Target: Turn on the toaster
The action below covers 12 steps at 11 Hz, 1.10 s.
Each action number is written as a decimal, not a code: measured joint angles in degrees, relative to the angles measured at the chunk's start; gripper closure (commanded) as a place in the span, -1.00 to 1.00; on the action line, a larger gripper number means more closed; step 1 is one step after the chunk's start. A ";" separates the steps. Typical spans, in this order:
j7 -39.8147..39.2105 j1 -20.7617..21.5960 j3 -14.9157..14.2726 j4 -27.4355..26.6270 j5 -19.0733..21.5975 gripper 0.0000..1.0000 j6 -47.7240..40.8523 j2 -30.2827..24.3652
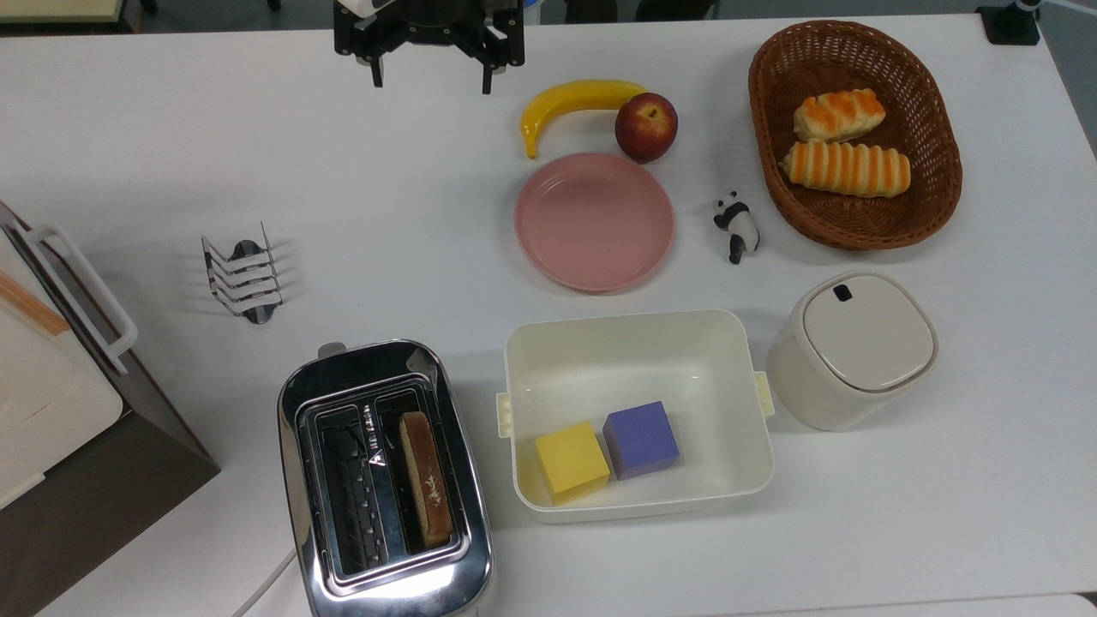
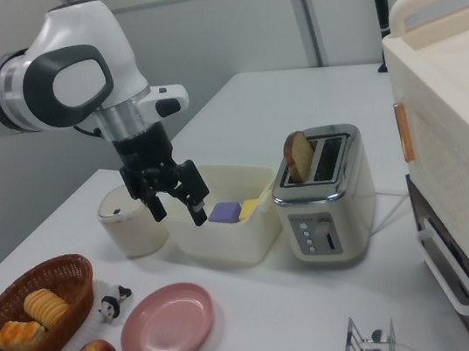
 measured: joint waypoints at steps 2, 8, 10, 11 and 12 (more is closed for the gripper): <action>-0.22 -0.30 -0.04 0.00 0.00 -1.00 0.00 -0.01; -1.62 -2.10 -0.08 0.00 0.06 -1.00 0.00 -0.02; -2.64 -2.15 -0.08 0.00 0.06 -1.00 0.00 -0.02; -2.76 -2.15 -0.08 0.00 0.06 -1.00 0.00 -0.02; -3.16 -2.15 -0.08 0.00 0.07 -1.00 0.00 -0.02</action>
